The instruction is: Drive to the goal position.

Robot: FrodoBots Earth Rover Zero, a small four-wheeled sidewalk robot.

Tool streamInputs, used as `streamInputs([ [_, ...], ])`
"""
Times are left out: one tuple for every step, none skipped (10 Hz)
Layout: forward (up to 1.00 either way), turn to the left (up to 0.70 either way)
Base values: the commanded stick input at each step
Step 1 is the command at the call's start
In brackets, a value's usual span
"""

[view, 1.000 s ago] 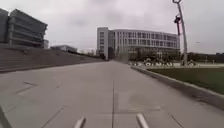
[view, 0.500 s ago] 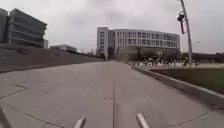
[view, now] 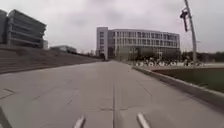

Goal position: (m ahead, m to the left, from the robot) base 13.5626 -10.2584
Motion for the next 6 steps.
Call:
streamInputs([
  [0.7,0.0],
  [0.7,0.0],
  [0.7,0.0],
  [0.7,0.0],
  [0.7,0.0],
  [0.7,0.0],
])
